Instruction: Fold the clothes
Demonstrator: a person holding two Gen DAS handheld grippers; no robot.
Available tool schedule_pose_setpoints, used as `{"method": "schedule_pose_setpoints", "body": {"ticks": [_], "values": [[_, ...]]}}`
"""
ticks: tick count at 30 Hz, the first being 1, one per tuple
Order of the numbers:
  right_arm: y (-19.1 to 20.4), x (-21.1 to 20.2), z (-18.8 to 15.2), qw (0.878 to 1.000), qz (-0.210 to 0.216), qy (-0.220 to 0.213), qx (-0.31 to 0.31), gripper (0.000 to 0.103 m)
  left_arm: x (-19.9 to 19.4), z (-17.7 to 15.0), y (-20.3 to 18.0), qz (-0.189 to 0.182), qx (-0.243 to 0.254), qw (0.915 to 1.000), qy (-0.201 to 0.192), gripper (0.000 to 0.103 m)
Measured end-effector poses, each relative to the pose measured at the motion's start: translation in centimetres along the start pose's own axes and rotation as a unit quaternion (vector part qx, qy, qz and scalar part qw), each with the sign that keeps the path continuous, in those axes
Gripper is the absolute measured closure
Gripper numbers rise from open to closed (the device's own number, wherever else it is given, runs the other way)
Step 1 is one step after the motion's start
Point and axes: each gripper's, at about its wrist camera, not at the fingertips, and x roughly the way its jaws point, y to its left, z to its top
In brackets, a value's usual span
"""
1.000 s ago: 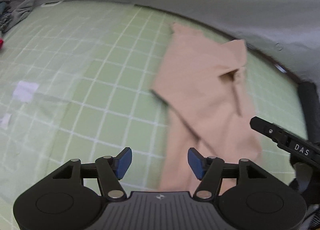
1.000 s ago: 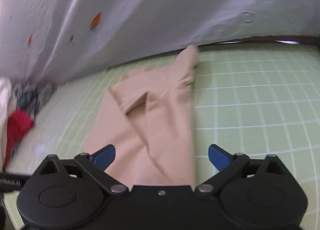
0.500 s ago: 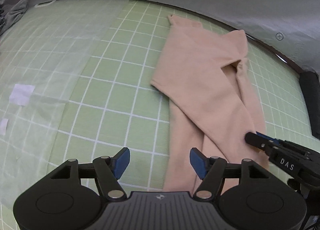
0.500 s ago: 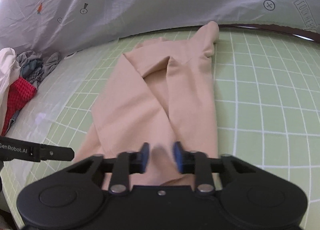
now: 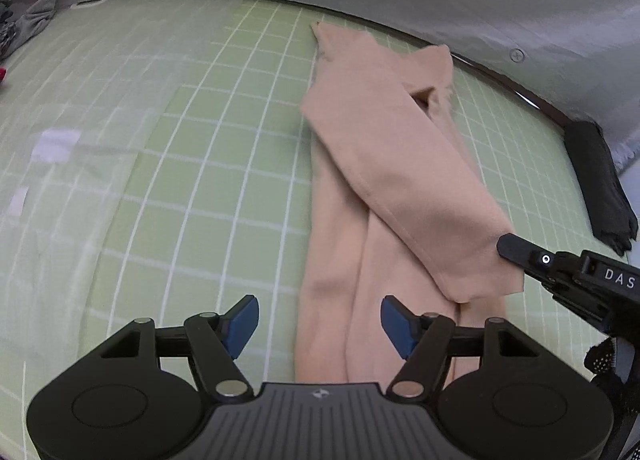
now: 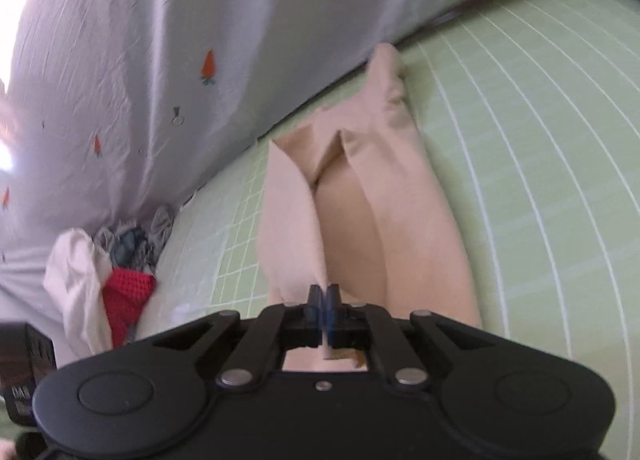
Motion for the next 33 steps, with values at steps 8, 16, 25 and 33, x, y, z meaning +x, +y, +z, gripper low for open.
{"method": "schedule_pose_setpoints", "body": {"ticks": [8, 16, 25, 33], "values": [[-3.2, -5.2, -3.2, 0.978, 0.130, -0.046, 0.159, 0.101, -0.6, -2.7, -1.3, -0.020, 0.006, 0.9997, 0.016, 0.035], [-4.8, -5.5, -5.5, 0.992, -0.037, -0.009, 0.123, 0.100, 0.6, -4.8, -2.4, -0.011, 0.017, 0.9989, 0.042, 0.035], [-2.4, -4.7, -6.0, 0.987, -0.160, 0.007, -0.010, 0.066, 0.6, -5.2, -2.0, 0.033, 0.020, 0.9988, 0.031, 0.035], [-1.1, -2.9, -6.5, 0.977, -0.186, 0.021, -0.104, 0.043, 1.9, -5.1, -2.1, 0.034, 0.053, 0.9976, 0.027, 0.035]]}}
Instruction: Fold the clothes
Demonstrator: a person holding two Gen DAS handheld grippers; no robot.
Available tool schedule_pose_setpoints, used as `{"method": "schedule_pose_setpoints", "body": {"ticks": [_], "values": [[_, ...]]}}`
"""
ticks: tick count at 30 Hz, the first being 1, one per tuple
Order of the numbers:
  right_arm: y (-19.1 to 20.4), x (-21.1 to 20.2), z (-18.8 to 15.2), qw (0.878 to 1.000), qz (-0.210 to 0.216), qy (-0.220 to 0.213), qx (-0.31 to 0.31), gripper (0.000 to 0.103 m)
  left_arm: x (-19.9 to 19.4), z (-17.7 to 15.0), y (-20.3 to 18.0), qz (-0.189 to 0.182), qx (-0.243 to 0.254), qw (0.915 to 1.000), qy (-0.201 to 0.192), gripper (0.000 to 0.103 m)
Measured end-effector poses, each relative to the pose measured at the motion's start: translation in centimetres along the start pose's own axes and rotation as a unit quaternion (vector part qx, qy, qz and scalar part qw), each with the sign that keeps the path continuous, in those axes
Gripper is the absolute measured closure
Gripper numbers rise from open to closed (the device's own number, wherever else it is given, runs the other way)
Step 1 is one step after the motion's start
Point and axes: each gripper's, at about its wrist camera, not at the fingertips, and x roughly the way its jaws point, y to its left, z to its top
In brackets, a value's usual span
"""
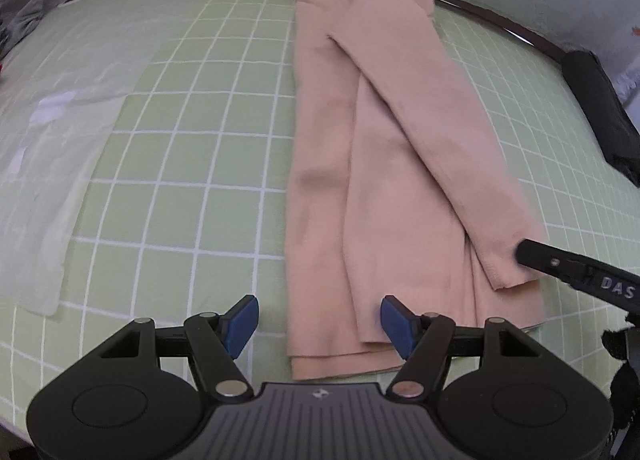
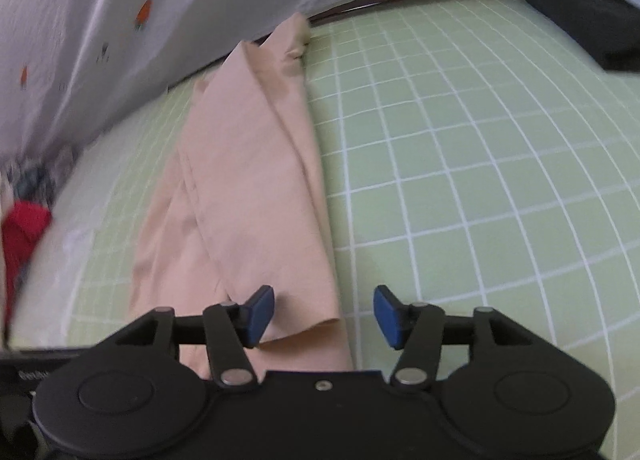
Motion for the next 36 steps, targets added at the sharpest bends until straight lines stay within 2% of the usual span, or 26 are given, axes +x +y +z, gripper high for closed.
{"method": "schedule_pose_setpoints", "body": {"ticks": [10, 13, 14, 15, 16, 17, 18, 19, 21, 25, 29, 33, 36], "values": [[3.3, 1.8, -0.7, 0.996, -0.017, 0.008, -0.091, 0.036, 0.9, 0.1, -1.5, -0.007, 0.038, 0.9992, -0.003, 0.035], [4.0, 1.8, -1.1, 0.993, -0.024, 0.005, -0.118, 0.036, 0.9, -0.1, -1.8, -0.009, 0.046, 0.9989, -0.007, 0.038], [4.1, 1.8, -1.2, 0.992, -0.024, 0.003, -0.124, 0.038, 1.0, -0.1, -1.8, -0.011, 0.049, 0.9987, -0.008, 0.043], [4.2, 1.7, -1.3, 0.991, -0.025, 0.001, -0.130, 0.046, 0.7, -0.4, -1.7, -0.014, 0.047, 0.9988, -0.009, 0.047], [4.2, 1.6, -1.4, 0.991, -0.021, 0.001, -0.131, 0.050, 0.5, -0.6, -1.6, -0.016, 0.046, 0.9988, -0.011, 0.055], [4.2, 1.5, -1.4, 0.992, -0.016, 0.001, -0.129, 0.060, 0.3, -0.9, -1.3, -0.027, 0.040, 0.9988, -0.010, 0.067], [4.1, 1.5, -1.4, 0.992, -0.010, 0.002, -0.126, 0.067, 0.1, -1.1, -1.0, -0.037, 0.034, 0.9987, -0.010, 0.073], [4.1, 1.4, -1.4, 0.992, -0.004, 0.003, -0.125, 0.069, 0.0, -1.4, -0.7, -0.050, 0.024, 0.9984, -0.007, 0.080], [4.2, 1.4, -1.6, 0.992, 0.004, 0.007, -0.125, 0.076, -0.1, -1.8, -0.2, -0.068, 0.002, 0.9977, -0.003, 0.083], [4.2, 0.7, -2.3, 0.991, 0.010, 0.017, -0.130, 0.079, -0.2, -2.3, 0.3, -0.093, -0.015, 0.9954, 0.015, 0.086], [4.2, -0.9, -3.4, 0.990, 0.009, 0.041, -0.134, 0.085, -1.9, -4.0, 0.0, -0.110, -0.004, 0.9931, 0.039, 0.087], [4.2, -3.4, -4.5, 0.989, 0.010, 0.051, -0.137, 0.086, -4.2, -4.5, -0.9, -0.130, 0.017, 0.9910, 0.026, 0.087], [4.2, -4.9, -4.1, 0.990, 0.017, 0.038, -0.135, 0.087, -5.7, -3.9, -1.5, -0.137, 0.033, 0.9900, 0.006, 0.087]]}}
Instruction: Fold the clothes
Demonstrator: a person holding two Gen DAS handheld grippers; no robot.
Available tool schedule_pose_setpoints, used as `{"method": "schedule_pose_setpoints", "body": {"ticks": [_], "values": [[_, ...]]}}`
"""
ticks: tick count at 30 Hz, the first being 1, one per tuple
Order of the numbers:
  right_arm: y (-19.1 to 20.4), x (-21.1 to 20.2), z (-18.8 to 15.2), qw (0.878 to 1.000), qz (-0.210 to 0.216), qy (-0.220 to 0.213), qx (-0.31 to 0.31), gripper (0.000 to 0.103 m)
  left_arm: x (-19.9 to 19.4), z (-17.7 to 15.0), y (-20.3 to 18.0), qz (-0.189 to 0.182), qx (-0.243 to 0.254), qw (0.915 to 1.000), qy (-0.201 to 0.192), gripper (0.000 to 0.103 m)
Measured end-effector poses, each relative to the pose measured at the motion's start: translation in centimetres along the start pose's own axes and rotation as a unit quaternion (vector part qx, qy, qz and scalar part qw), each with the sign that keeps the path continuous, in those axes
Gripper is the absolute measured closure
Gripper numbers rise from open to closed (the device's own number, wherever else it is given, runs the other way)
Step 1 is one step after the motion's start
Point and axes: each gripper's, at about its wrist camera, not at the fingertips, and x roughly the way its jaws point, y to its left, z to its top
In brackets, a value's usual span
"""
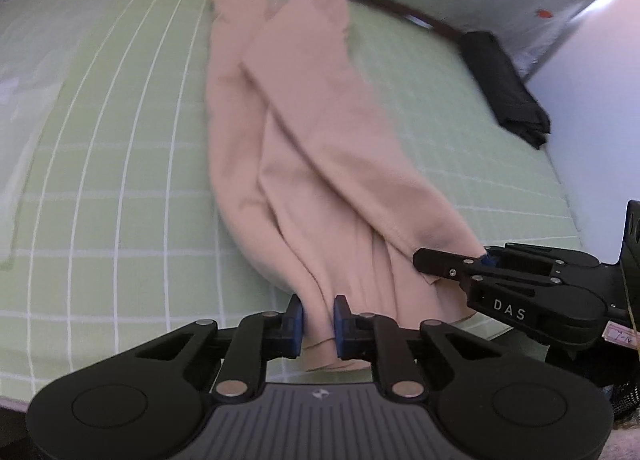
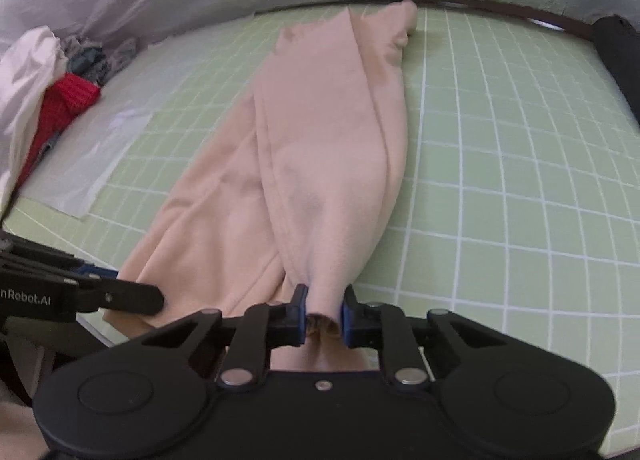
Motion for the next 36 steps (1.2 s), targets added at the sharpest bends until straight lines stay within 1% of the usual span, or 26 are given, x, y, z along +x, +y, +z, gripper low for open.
{"method": "schedule_pose_setpoints", "body": {"ticks": [4, 9, 14, 18, 21, 24, 26, 28, 29, 30, 33, 36], "values": [[-0.2, -2.0, 1.8, 0.999, 0.024, -0.021, 0.016, 0.087, -2.0, 1.3, -0.5, -0.033, -0.014, 0.9990, -0.028, 0.087], [-0.2, -4.0, 5.1, 0.997, 0.044, -0.058, 0.019, 0.088, -5.2, 3.1, -0.8, -0.056, -0.024, 0.9952, -0.076, 0.087], [-1.2, -5.3, 8.0, 0.993, 0.068, -0.088, 0.041, 0.088, -7.0, 6.1, -1.4, -0.066, -0.026, 0.9902, -0.120, 0.087], [-3.0, -5.7, 10.4, 0.984, 0.109, -0.102, 0.099, 0.088, -8.5, 8.7, -1.2, -0.070, -0.028, 0.9846, -0.157, 0.087], [-3.7, -5.8, 12.3, 0.978, 0.120, -0.122, 0.118, 0.088, -8.9, 10.9, -0.8, -0.069, -0.032, 0.9798, -0.185, 0.087], [-4.3, -5.4, 14.1, 0.977, 0.117, -0.137, 0.118, 0.089, -9.1, 13.3, -0.1, -0.072, -0.046, 0.9759, -0.201, 0.087], [-4.9, -4.7, 15.5, 0.973, 0.129, -0.139, 0.130, 0.089, -8.8, 14.7, 0.4, -0.072, -0.050, 0.9746, -0.206, 0.087], [-5.1, -4.0, 16.8, 0.973, 0.129, -0.143, 0.125, 0.089, -8.4, 16.2, 0.9, -0.072, -0.054, 0.9737, -0.209, 0.087], [-5.2, -3.6, 17.5, 0.974, 0.127, -0.145, 0.121, 0.091, -8.1, 16.9, 1.2, -0.072, -0.055, 0.9734, -0.210, 0.087], [-5.3, -3.2, 18.2, 0.974, 0.125, -0.148, 0.117, 0.096, -7.9, 17.7, 1.4, -0.072, -0.057, 0.9732, -0.211, 0.087], [-6.3, -1.6, 20.6, 0.974, 0.121, -0.152, 0.118, 0.096, -6.5, 20.2, 2.2, -0.075, -0.061, 0.9729, -0.210, 0.087], [-7.5, 1.0, 23.3, 0.975, 0.114, -0.151, 0.119, 0.098, -4.4, 23.2, 3.2, -0.072, -0.066, 0.9739, -0.205, 0.088]]}}
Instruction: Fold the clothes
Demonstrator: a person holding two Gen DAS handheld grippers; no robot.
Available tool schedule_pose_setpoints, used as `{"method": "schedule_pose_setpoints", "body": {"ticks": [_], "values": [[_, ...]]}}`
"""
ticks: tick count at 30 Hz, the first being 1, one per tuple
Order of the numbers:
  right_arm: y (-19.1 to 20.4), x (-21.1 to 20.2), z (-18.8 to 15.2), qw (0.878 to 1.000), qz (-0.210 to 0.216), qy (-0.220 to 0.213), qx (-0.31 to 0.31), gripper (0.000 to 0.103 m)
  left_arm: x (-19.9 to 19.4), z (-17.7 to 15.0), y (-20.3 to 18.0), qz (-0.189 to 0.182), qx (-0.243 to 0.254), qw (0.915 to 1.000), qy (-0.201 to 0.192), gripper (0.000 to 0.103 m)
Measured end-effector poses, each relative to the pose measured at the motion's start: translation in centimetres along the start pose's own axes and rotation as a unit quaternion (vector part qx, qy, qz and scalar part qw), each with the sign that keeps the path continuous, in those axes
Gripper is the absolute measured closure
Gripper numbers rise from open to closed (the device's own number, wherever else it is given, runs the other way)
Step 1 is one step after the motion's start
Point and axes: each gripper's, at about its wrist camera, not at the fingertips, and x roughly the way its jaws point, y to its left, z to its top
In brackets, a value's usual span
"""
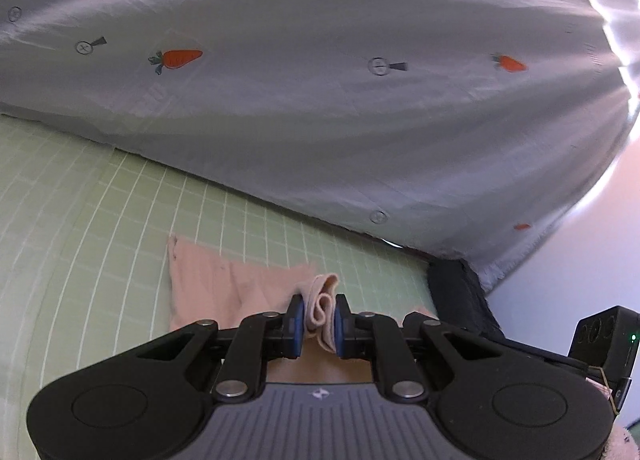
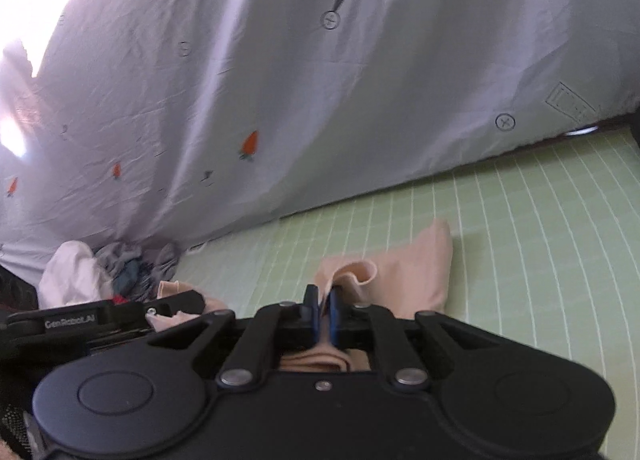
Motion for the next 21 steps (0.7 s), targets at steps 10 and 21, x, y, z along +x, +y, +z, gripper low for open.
{"method": "schedule_pose_setpoints", "body": {"ticks": [10, 21], "values": [[-7.4, 14.4, 6.2, 0.997, -0.064, 0.035, 0.008, 0.102, 14.0, 4.7, 7.1, 0.085, -0.027, 0.9945, 0.055, 0.089], [-11.3, 12.7, 4.3, 0.989, -0.116, 0.003, 0.088, 0.056, 13.0, 2.3, 10.8, 0.098, -0.074, 0.9896, 0.075, 0.074]]}}
